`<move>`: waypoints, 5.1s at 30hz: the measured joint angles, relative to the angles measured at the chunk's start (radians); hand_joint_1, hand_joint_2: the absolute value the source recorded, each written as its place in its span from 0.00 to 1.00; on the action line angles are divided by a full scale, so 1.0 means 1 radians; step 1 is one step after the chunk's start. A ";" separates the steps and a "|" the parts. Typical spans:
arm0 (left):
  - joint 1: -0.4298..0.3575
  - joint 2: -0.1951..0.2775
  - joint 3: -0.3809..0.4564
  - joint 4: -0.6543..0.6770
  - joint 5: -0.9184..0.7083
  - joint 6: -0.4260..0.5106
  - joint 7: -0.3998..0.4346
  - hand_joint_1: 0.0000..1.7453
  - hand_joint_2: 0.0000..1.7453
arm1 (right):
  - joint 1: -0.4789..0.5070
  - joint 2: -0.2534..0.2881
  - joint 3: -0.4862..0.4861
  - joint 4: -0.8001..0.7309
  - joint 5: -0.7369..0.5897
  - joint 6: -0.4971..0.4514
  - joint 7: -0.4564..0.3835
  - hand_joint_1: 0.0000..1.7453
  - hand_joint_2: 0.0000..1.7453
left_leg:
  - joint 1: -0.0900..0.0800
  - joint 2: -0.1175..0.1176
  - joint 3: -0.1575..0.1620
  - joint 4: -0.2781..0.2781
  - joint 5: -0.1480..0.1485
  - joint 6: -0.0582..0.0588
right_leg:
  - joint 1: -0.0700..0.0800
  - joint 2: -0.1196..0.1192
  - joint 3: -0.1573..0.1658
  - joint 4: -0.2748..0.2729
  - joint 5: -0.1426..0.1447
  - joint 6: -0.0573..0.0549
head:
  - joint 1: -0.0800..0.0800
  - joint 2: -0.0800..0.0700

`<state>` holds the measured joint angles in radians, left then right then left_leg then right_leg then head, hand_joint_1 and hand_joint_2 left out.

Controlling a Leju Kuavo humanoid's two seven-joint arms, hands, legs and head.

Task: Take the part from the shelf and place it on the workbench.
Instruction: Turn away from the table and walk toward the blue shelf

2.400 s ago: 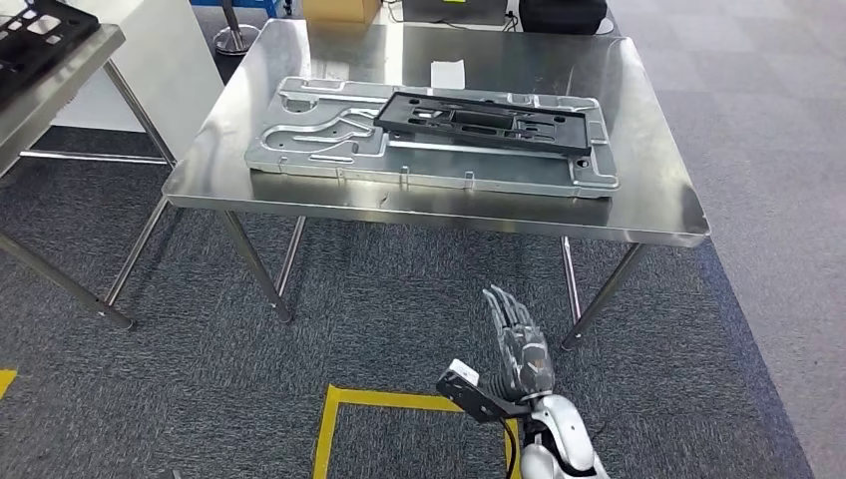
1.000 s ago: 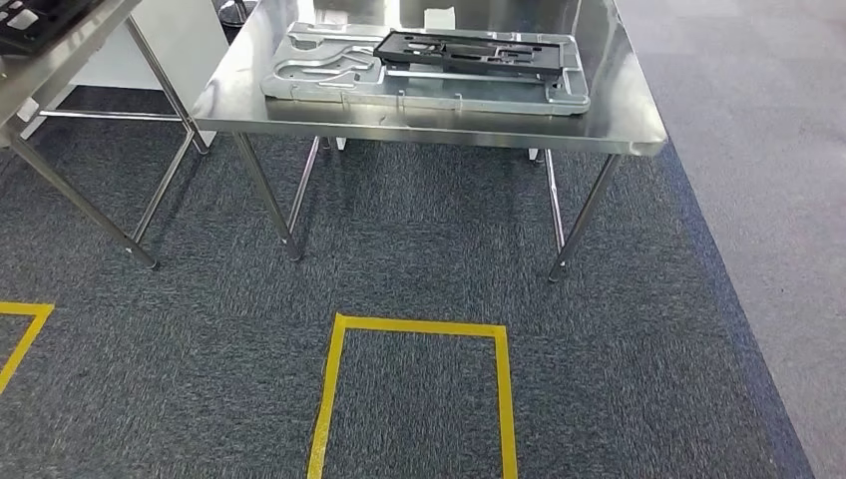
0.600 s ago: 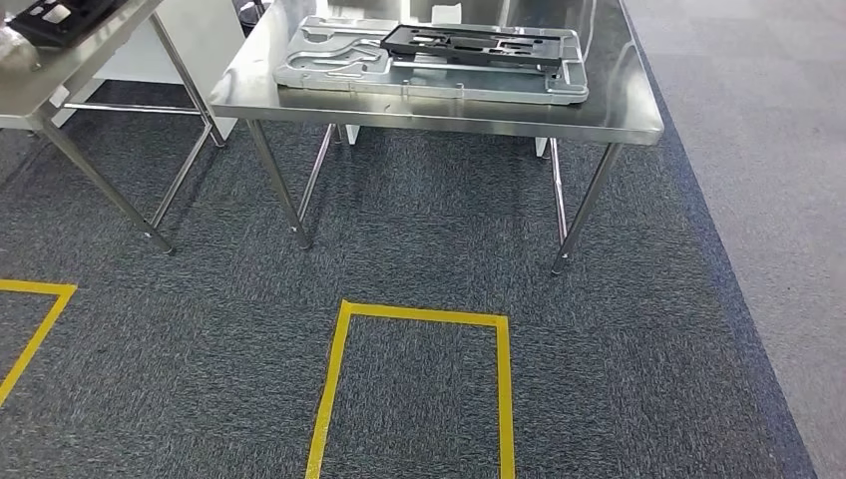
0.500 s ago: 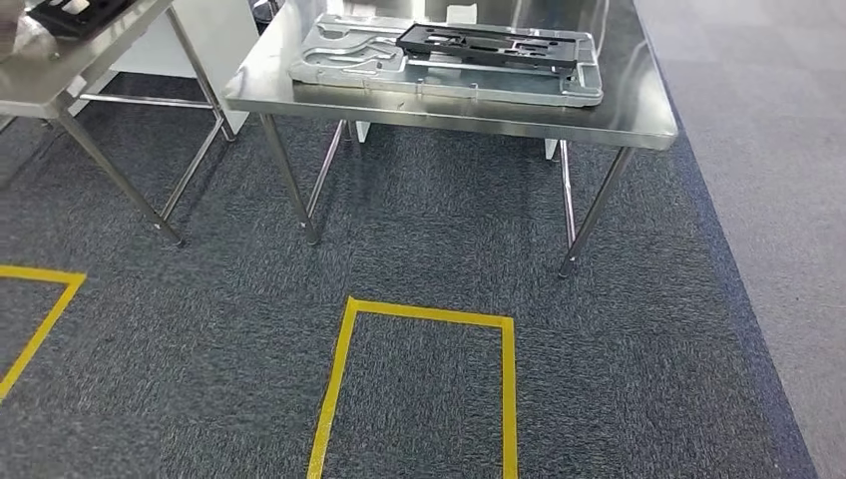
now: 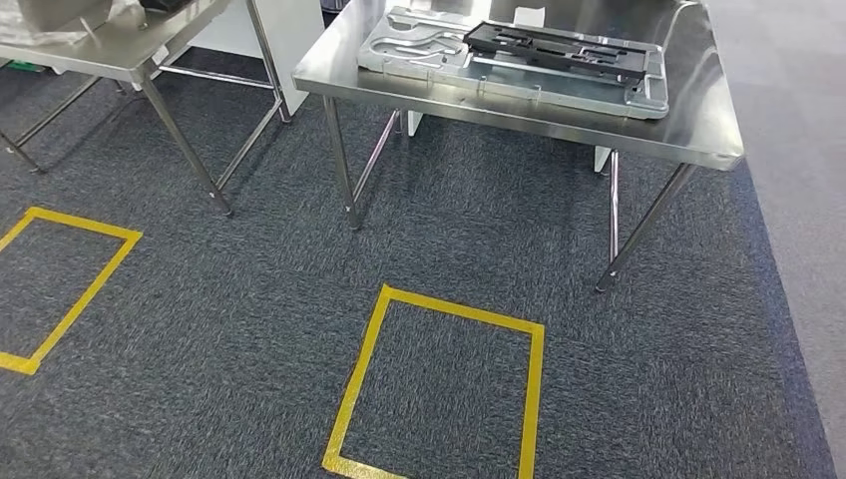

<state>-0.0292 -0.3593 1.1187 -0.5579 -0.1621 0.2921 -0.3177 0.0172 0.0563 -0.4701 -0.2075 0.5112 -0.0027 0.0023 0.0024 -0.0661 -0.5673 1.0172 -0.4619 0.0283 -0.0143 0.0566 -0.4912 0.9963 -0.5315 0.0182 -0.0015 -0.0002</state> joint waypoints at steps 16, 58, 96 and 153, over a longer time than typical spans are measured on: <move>0.003 -0.001 -0.023 -0.003 -0.007 0.011 0.028 0.00 0.00 | -0.002 0.003 0.053 0.008 0.050 0.011 0.033 0.00 0.00 | 0.002 0.118 0.042 0.001 -0.048 -0.027 | 0.006 -0.158 -0.021 0.007 0.016 -0.012 | -0.011 0.000; 0.011 -0.007 -0.090 -0.004 0.010 0.009 0.044 0.00 0.00 | -0.006 -0.006 0.077 0.014 0.128 0.019 0.023 0.00 0.00 | 0.005 0.001 0.014 -0.005 -0.010 0.009 | -0.008 -0.039 -0.100 0.167 -0.034 0.004 | 0.000 0.000; -0.005 -0.012 -0.040 -0.004 -0.047 -0.019 0.051 0.00 0.00 | -0.019 -0.007 0.076 0.014 0.174 0.036 0.007 0.00 0.00 | 0.007 -0.030 -0.010 0.016 -0.012 -0.037 | -0.006 -0.024 -0.031 -0.005 0.032 -0.033 | -0.001 0.000; -0.043 -0.003 0.002 0.055 -0.103 0.024 -0.043 0.00 0.00 | -0.042 0.022 0.077 0.014 0.230 0.045 -0.081 0.00 0.00 | 0.009 -0.032 -0.008 -0.002 0.018 -0.015 | 0.006 0.010 -0.040 0.027 0.023 -0.030 | 0.012 0.000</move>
<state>-0.0725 -0.3624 1.1203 -0.5032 -0.2656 0.3163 -0.3604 -0.0243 0.0780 -0.3933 -0.1934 0.7417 0.0424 -0.0791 0.0114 -0.0982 -0.5750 1.0150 -0.4441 0.0132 -0.0083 0.0666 -0.5315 1.0231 -0.5088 -0.0114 0.0107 -0.0001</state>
